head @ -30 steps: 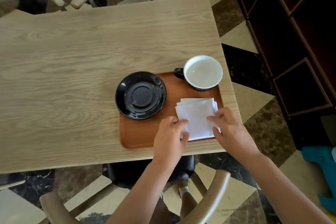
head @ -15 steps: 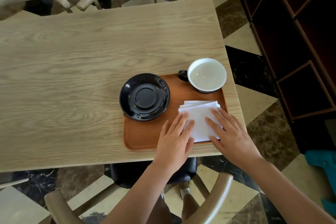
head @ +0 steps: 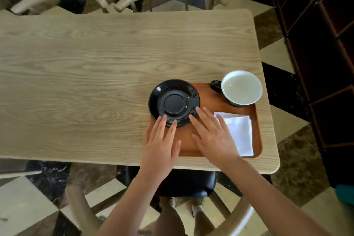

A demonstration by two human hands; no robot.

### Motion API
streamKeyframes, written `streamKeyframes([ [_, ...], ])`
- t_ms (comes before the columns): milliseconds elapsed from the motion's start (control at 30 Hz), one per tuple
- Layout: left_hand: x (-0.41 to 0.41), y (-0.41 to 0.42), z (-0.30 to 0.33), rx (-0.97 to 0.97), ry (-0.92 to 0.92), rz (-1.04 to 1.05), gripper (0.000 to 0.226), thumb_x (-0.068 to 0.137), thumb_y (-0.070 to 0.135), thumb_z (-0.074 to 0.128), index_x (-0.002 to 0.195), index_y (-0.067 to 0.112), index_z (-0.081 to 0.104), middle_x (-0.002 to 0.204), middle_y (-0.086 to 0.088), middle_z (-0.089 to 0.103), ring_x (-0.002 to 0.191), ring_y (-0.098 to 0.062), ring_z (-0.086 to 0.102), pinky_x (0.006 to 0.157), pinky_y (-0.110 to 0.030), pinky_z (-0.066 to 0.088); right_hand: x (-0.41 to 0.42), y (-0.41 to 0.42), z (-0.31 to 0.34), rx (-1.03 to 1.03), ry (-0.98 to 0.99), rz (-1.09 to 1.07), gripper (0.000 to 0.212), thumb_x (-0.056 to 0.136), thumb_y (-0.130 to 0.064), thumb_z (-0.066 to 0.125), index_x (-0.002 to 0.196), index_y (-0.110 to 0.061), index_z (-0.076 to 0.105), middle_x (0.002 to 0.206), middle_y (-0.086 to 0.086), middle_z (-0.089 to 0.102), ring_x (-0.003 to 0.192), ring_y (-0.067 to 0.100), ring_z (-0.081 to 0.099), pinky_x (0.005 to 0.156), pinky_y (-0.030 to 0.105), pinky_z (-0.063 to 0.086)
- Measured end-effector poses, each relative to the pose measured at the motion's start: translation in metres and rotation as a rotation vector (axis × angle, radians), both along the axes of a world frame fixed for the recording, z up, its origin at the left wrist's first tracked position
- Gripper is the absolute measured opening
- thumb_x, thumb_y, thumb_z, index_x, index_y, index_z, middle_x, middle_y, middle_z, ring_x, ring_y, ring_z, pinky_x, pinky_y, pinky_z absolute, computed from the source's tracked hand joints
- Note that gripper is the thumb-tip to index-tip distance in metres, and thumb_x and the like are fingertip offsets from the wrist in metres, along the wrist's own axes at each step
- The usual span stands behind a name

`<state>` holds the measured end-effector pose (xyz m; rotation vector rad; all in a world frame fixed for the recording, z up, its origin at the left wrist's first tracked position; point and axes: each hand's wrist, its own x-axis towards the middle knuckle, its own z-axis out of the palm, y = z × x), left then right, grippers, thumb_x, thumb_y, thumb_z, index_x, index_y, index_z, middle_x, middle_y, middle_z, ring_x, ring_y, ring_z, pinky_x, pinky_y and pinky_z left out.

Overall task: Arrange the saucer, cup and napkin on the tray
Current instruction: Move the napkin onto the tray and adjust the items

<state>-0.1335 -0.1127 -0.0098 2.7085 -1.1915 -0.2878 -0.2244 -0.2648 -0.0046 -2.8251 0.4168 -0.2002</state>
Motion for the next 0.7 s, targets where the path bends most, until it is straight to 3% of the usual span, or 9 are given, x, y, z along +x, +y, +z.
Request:
streamKeyframes([
  [133,0.011,0.014,-0.006,0.085,0.054,0.01,0.057,0.093,0.046,0.022,0.145,0.024,0.016,0.158,-0.005,0.014,0.145,-0.017,0.002,0.117,-0.044,0.011,0.014,0.006,-0.005,0.034,0.084,0.04,0.044,0.091,-0.024,0.053,0.132,-0.01,0.047,0.142,0.014,0.045,0.136,0.029,0.031,0.109,0.05,0.025],
  [267,0.009,0.019,-0.005,0.071,0.044,-0.019,0.055,0.094,0.044,0.024,0.145,0.023,0.018,0.156,-0.007,0.021,0.144,-0.018,0.009,0.117,-0.041,0.016,0.01,0.007,-0.006,0.025,0.065,0.052,0.039,0.088,-0.02,0.059,0.124,-0.007,0.056,0.133,0.016,0.054,0.13,0.032,0.04,0.105,0.051,0.033],
  [700,-0.014,0.037,-0.001,0.038,0.023,-0.029,0.053,0.094,0.043,0.025,0.142,0.02,0.029,0.151,-0.009,0.033,0.142,-0.021,0.02,0.112,-0.038,0.015,-0.015,0.018,-0.006,-0.029,0.111,0.104,0.041,0.085,-0.025,0.062,0.124,-0.011,0.057,0.133,0.014,0.055,0.13,0.032,0.041,0.102,0.054,0.038],
])
